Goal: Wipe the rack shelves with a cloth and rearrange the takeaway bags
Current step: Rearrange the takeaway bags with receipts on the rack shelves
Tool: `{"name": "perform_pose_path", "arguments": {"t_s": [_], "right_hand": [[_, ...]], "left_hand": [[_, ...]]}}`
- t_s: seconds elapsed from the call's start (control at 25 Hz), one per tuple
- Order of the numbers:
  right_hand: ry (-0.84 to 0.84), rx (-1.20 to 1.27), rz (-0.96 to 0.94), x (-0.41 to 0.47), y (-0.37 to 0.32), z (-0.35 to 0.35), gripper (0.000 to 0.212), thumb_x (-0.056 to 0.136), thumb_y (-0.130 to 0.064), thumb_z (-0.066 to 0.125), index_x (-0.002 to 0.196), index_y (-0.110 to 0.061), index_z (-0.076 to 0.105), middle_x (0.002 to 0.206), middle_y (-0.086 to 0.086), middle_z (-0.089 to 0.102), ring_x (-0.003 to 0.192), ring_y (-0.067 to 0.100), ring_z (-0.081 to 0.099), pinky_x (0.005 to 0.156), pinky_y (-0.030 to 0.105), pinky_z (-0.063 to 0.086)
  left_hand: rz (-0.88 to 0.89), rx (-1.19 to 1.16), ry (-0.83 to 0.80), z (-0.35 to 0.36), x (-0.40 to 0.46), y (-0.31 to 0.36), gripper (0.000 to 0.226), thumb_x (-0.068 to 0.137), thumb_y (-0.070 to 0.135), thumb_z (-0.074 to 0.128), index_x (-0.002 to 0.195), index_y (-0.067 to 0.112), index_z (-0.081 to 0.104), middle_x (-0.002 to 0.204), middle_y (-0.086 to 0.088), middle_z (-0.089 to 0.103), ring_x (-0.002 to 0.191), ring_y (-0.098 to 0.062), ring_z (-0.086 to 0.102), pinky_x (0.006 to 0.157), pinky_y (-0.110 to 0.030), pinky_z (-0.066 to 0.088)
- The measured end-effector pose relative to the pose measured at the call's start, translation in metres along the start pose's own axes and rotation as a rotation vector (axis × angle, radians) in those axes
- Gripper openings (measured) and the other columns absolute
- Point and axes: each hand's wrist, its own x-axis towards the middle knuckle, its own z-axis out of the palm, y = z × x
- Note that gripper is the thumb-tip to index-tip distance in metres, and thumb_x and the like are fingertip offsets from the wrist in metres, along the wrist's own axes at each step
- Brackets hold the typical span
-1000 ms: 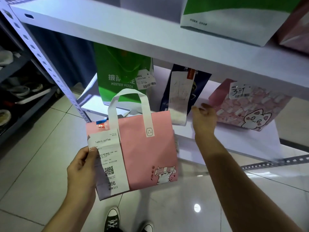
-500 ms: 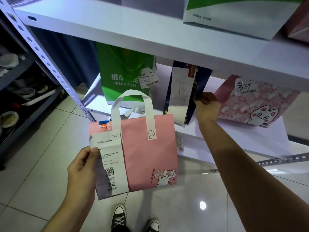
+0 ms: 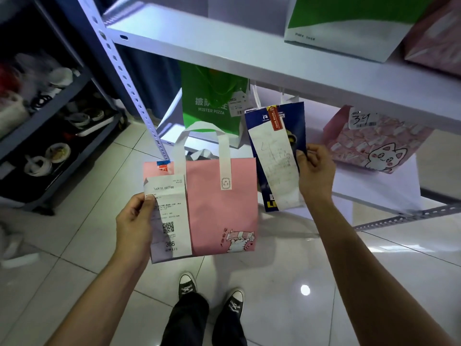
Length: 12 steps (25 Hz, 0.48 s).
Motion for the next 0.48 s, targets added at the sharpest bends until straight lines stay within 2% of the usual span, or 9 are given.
{"name": "perform_pose_path", "arguments": {"t_s": [0.16, 0.24, 0.36, 0.48], "right_hand": [[-0.032, -0.012, -0.025, -0.034, -0.031, -0.007, 0.009, 0.097, -0.016, 0.064, 0.106, -0.014, 0.063, 0.095, -0.012, 0.07, 0.084, -0.007, 0.067, 0.07, 0.006, 0.051], [-0.056, -0.045, -0.015, -0.051, -0.041, -0.008, 0.005, 0.096, -0.015, 0.065, 0.101, -0.017, 0.064, 0.09, -0.015, 0.07, 0.079, -0.009, 0.066, 0.067, 0.004, 0.049], [-0.088, -0.055, 0.02, -0.077, -0.051, -0.007, 0.016, 0.096, -0.013, 0.065, 0.088, -0.026, 0.062, 0.076, -0.021, 0.07, 0.073, -0.009, 0.065, 0.061, 0.003, 0.047], [-0.082, -0.005, 0.042, -0.094, -0.065, -0.003, 0.011, 0.096, -0.013, 0.065, 0.092, -0.024, 0.065, 0.082, -0.016, 0.072, 0.078, -0.004, 0.068, 0.064, 0.009, 0.051]], "left_hand": [[0.015, 0.025, 0.017, -0.026, -0.011, 0.022, 0.027, 0.101, 0.023, 0.055, 0.082, 0.032, 0.073, 0.087, 0.009, 0.077, 0.077, -0.006, 0.07, 0.07, -0.027, 0.054], [0.018, 0.025, 0.013, -0.042, -0.011, 0.029, 0.02, 0.099, 0.024, 0.056, 0.088, 0.026, 0.073, 0.092, 0.004, 0.077, 0.084, -0.014, 0.069, 0.078, -0.034, 0.055], [0.002, 0.006, 0.003, -0.065, -0.006, 0.04, 0.017, 0.098, 0.025, 0.056, 0.092, 0.022, 0.072, 0.1, -0.004, 0.076, 0.09, -0.021, 0.068, 0.085, -0.042, 0.052], [-0.001, 0.01, -0.011, -0.084, -0.002, 0.05, 0.018, 0.099, 0.025, 0.055, 0.09, 0.023, 0.071, 0.1, -0.005, 0.076, 0.09, -0.023, 0.068, 0.085, -0.043, 0.052]]}}
